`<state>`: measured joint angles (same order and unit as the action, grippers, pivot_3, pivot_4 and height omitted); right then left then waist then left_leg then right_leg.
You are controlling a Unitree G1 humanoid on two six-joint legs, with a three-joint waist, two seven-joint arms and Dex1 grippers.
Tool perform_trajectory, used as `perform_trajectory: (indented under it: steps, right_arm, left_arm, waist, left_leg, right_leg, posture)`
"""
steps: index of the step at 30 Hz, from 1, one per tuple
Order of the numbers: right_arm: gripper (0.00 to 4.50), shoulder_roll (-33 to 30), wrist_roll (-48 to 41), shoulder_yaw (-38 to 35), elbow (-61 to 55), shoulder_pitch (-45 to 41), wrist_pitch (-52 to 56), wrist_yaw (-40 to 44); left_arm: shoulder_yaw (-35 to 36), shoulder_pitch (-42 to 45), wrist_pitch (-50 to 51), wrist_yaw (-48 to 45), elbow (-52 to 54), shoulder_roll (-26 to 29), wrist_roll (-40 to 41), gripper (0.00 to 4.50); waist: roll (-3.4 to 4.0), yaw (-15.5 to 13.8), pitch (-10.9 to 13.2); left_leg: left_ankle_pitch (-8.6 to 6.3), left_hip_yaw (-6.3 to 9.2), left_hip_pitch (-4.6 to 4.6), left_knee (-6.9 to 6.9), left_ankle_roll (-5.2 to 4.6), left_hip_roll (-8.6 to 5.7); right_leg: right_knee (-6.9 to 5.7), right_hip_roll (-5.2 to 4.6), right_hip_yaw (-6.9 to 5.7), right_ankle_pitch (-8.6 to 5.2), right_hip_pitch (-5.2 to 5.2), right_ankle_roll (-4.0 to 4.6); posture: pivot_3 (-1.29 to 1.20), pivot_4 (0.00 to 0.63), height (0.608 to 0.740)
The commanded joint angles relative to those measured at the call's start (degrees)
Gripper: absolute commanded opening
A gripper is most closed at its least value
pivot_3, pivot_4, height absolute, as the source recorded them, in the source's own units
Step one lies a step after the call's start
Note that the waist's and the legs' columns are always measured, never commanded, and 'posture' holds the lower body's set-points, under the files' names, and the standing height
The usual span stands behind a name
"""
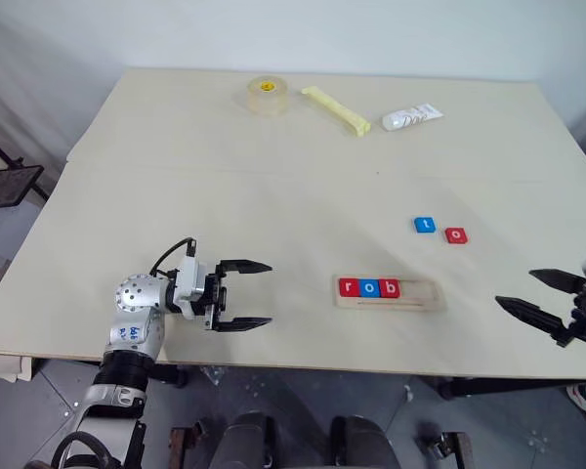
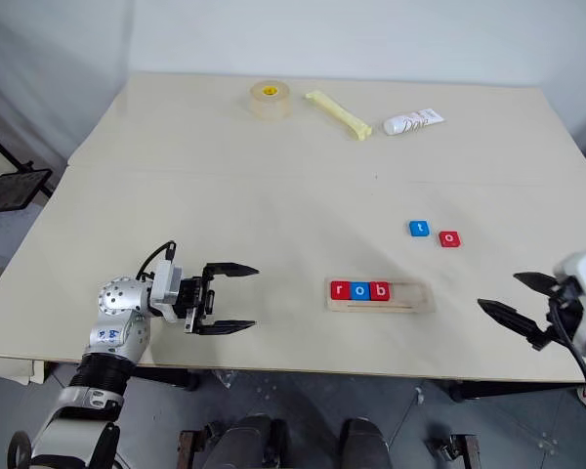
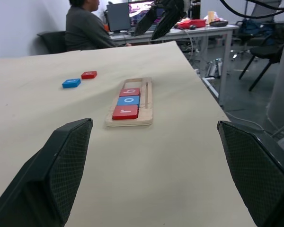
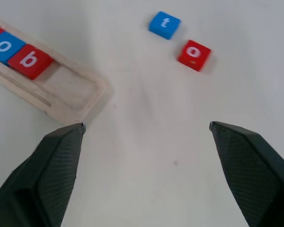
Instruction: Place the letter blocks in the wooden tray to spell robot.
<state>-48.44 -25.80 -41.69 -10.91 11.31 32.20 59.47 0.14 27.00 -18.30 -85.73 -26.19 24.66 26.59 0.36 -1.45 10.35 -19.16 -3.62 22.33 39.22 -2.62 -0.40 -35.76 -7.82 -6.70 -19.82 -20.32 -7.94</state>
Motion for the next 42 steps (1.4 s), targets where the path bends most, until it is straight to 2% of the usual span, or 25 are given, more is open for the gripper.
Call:
perform_trajectory:
  steps: [1,11,23,29,35,38,42]
  right_arm:
    - [4.45,2.2,-2.4,-4.1,0.2,1.3,-5.5,1.0]
    - [4.45,3.2,-4.5,-4.1,0.1,3.5,-8.1,-0.8]
    - [4.45,2.2,-6.5,-2.1,-0.4,2.2,-7.0,-2.5]
    - [4.45,0.9,-5.2,6.5,2.6,-8.5,-0.8,-8.9]
    - [4.45,1.1,-2.8,13.8,8.4,-18.8,0.7,-13.4]
    - [4.45,3.1,1.1,20.0,15.0,-26.7,-1.0,-16.6]
    - [4.45,5.5,3.9,23.6,21.7,-32.8,-3.4,-18.7]
  left_arm:
    - [0.8,1.4,-0.8,-1.9,-1.7,0.0,0.4,4.50]
    - [0.6,2.1,-0.3,-3.7,-2.8,0.5,1.1,4.50]
    - [0.4,0.6,-0.2,-3.4,-0.6,0.5,1.5,4.50]
    - [0.3,0.5,-0.4,-3.0,0.2,0.2,1.5,4.50]
    - [0.1,0.2,-0.3,-2.2,1.2,-0.4,1.4,4.50]
    - [0.4,-1.0,-0.5,-1.2,2.6,-0.6,1.5,4.50]
    - [0.9,-3.0,-0.4,-0.1,4.8,-0.5,1.4,4.50]
  waist:
    - [0.00,0.0,0.0]
    - [0.00,0.1,0.0]
    - [0.00,0.0,0.0]
    - [0.01,0.5,0.0]
    - [0.01,0.1,0.0]
    - [0.00,0.3,0.0]
    - [0.01,0.4,0.0]
  left_leg:
    - [0.00,-0.03,-0.01,0.00,0.00,0.00]
    - [0.00,-0.08,-0.06,0.00,0.00,0.03]
    - [0.00,-0.07,-0.06,0.00,0.00,0.02]
    - [0.01,-0.13,-0.10,0.01,0.02,0.06]
    - [0.01,-0.11,-0.08,0.01,0.02,0.04]
    - [0.01,-0.10,-0.07,0.02,0.01,0.03]
    - [0.02,-0.06,-0.06,0.00,0.02,0.07]
  right_leg:
    - [0.00,-0.01,0.02,0.00,0.00,0.00]
    - [0.01,0.02,0.11,0.00,0.00,0.00]
    - [0.01,0.01,0.12,0.00,0.01,0.00]
    - [-0.01,0.03,0.17,0.00,0.01,0.00]
    - [-0.05,0.01,0.15,0.00,-0.01,0.00]
    - [-0.06,0.00,0.14,0.00,-0.02,0.00]
    - [-0.09,0.04,0.08,0.00,-0.06,0.00]
  posture:
    - [0.00,0.150,0.740]
    - [0.00,0.150,0.740]
    - [0.00,0.150,0.740]
    - [0.00,0.150,0.740]
    - [0.00,0.150,0.740]
    - [0.00,0.150,0.740]
    - [0.00,0.150,0.740]
